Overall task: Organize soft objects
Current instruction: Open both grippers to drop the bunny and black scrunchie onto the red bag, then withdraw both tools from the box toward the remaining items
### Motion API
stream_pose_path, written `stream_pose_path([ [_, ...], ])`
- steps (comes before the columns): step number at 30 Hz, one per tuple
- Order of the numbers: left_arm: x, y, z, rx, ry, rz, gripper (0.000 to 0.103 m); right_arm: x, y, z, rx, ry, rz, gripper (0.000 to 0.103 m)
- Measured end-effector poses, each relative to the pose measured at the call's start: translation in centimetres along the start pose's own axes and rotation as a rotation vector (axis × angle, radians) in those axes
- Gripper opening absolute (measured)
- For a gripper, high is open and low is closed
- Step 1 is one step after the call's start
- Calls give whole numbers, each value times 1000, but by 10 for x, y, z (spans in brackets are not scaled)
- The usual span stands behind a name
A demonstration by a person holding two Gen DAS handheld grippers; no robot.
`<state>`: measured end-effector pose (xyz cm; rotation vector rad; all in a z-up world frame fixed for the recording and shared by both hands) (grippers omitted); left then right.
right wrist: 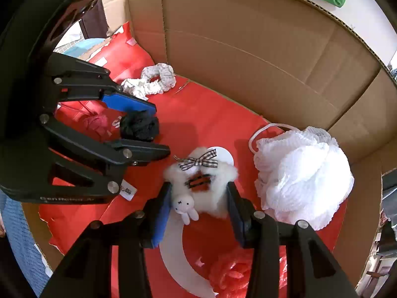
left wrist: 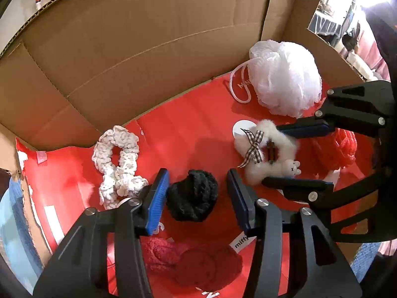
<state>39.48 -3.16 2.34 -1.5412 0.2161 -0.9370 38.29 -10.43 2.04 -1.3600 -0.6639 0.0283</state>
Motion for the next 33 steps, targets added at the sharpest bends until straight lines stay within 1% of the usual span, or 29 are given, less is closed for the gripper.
stream_pose_path([
  [1,1,-1,0,1,1,1,52,0,0,0,-1,0,0,46],
  [7,2,-4,-4,7,1,1,53,1,-1,-1,2,-3,3,48],
  [9,1,-6,-4,11,-3,-1,55,1,0,-1,1,-2,4,49],
  [10,2,-7,-4,12,-4,-3,57,1,0,0,2,-1,3,50],
  [13,1,-14,-1,18,-11,-17,59,-1,0,0,2,-1,3,53],
  [16,1,-20,-1,20,-19,-33,59,-2,-2,0,2,2,-2,54],
  [18,0,-26,-1,25,-23,-45,61,-3,-5,0,-2,6,-8,55],
  [20,-2,-34,-2,30,-31,-64,66,-3,-10,-2,-3,13,-20,56],
  [22,-4,-42,-1,35,-46,-83,66,-3,-17,-3,-4,21,-31,60],
  [24,-7,-50,-1,44,-55,-99,66,-3,-24,-4,-9,26,-43,60],
  [25,-8,-55,-2,48,-60,-108,68,-4,-28,-4,-10,28,-51,61],
  [26,-9,-61,-3,50,-65,-121,73,-4,-34,-4,-12,32,-61,61],
  [28,-12,-72,-5,59,-73,-149,76,-6,-43,-5,-14,38,-77,65],
  [31,-13,-89,-13,90,-81,-190,76,-11,-63,-5,-22,51,-108,67],
  [33,-13,-99,-15,100,-83,-216,79,-16,-77,0,-26,61,-128,68],
])
Point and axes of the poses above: each gripper's, at about its wrist camera, not at the fingertips, and y roughly the way its jaws point, z to its left, x to its top, the point moved 5 cm from there along y, roughly the way its jaws point, and after that the axes turned 13 degrees about y, right-handed, at the moved point
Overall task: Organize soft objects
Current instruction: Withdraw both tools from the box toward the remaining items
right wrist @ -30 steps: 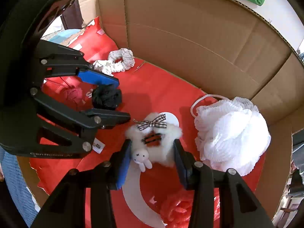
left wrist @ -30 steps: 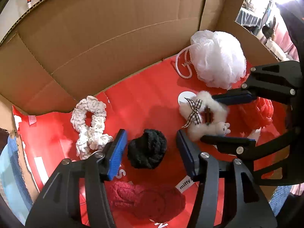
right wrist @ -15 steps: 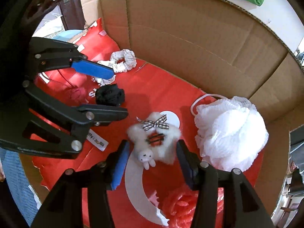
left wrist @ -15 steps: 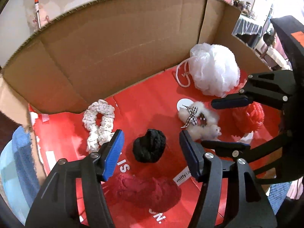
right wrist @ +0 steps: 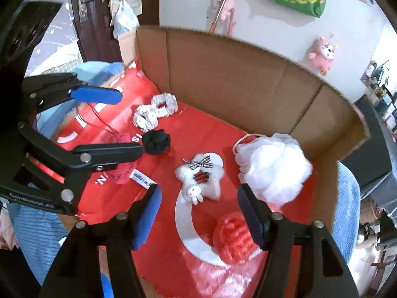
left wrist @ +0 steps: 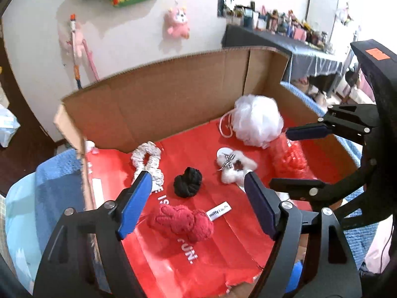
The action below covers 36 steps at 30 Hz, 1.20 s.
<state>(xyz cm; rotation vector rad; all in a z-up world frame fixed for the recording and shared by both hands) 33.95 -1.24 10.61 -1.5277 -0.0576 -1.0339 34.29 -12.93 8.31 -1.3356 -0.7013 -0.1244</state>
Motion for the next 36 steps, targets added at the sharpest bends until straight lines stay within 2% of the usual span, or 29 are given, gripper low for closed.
stream_pose_path([
  [3,-2,-22,-4,47,-11,-48,81,-5,-23,0,-1,21,-42,73],
  [7,-6,-50,-12,78,-35,-121,91,-12,-56,3,-13,34,-108,79],
  [13,-18,-95,-28,137,-79,-237,97,-29,-99,9,-35,48,-213,93],
  [19,-36,-133,-45,205,-97,-329,98,-56,-144,15,-54,89,-340,102],
  [29,-79,-176,-81,249,-141,-439,100,-116,-191,15,-71,188,-477,103],
  [36,-116,-184,-106,280,-160,-458,100,-165,-200,14,-130,230,-550,103],
])
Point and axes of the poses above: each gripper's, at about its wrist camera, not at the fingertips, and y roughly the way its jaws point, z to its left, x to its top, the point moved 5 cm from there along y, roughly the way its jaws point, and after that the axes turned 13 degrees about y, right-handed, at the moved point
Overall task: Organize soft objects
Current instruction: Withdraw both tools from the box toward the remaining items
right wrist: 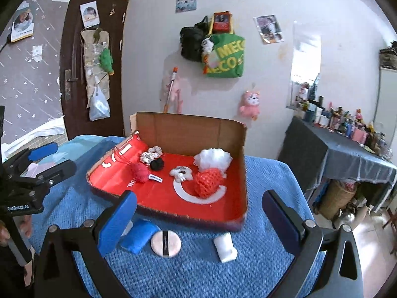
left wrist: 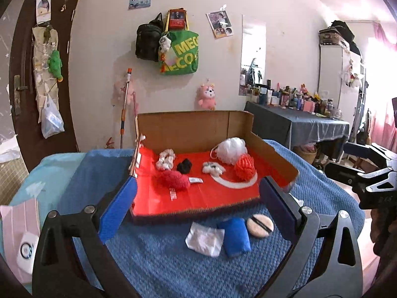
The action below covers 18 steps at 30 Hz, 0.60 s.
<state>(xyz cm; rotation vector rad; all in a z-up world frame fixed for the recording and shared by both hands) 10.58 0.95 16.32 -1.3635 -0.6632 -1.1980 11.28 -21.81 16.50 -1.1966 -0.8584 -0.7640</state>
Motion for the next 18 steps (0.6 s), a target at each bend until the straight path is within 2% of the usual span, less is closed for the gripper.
stream_pose_path([
  [3,-13,-9,-4,15,-4,-2,100,-17,-8,-3,5,29,-2,103],
  [8,-31,-19,-12,57,2,-15,100,-46,-19,-5,-44,22,-42,103],
  [13,-50,-20,-19,50,-11,-18,100,-71,-23,-9,-78,34,-74,103],
  [18,-69,-15,-28,37,-11,9,100,-90,-19,-16,-91,73,-70,103],
])
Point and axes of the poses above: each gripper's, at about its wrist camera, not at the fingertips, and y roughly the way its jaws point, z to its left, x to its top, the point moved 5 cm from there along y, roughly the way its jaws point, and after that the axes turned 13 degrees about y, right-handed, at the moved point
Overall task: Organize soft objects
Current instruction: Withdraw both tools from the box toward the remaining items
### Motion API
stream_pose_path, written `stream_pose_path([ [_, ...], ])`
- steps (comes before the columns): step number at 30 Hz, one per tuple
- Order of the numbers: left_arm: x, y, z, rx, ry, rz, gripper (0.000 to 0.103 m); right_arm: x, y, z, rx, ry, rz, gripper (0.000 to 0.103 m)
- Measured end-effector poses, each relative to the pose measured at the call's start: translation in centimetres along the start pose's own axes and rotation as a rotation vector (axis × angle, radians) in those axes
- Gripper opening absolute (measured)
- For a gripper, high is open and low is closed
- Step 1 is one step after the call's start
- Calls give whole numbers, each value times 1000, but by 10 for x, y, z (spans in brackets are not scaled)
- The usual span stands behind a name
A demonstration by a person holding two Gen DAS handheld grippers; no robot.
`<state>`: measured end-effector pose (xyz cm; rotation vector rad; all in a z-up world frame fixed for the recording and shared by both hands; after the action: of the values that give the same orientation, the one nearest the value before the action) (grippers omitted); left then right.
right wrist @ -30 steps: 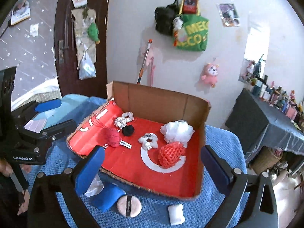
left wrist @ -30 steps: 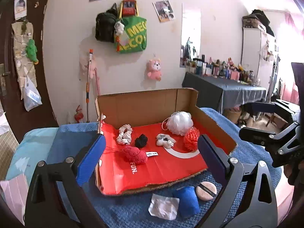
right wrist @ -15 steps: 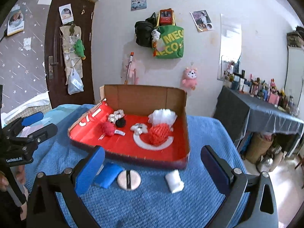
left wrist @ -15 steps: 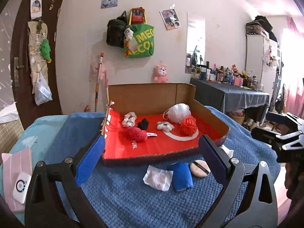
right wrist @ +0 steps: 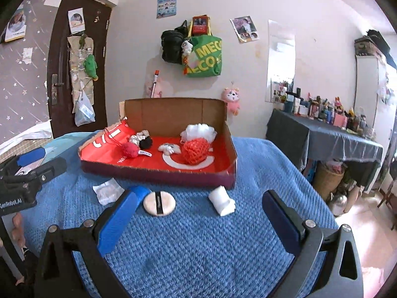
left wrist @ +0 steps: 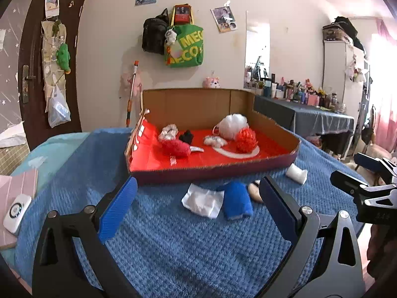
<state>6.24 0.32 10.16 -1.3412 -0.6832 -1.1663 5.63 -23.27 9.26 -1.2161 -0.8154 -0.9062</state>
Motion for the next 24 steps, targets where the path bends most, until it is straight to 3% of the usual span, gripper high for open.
stream_pose_path([
  [12,-41,16,-7,-5,-10,84,100,-44,23,-13,-28,59,79,103],
  [24,-53,23,-11,-19,-11,118,100,-59,34,-13,-33,67,119,103],
])
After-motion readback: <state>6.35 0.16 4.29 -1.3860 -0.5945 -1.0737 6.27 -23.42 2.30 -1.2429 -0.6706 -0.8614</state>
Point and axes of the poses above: each gripper's, at about its wrist camera, not at the fingertips, and y roughly the way its jaws point, z to its left, x to its top, the point moved 5 cm from there along y, roughly the way its jaws point, and after that the axes turned 13 degrees about y, right-handed, at the moved point
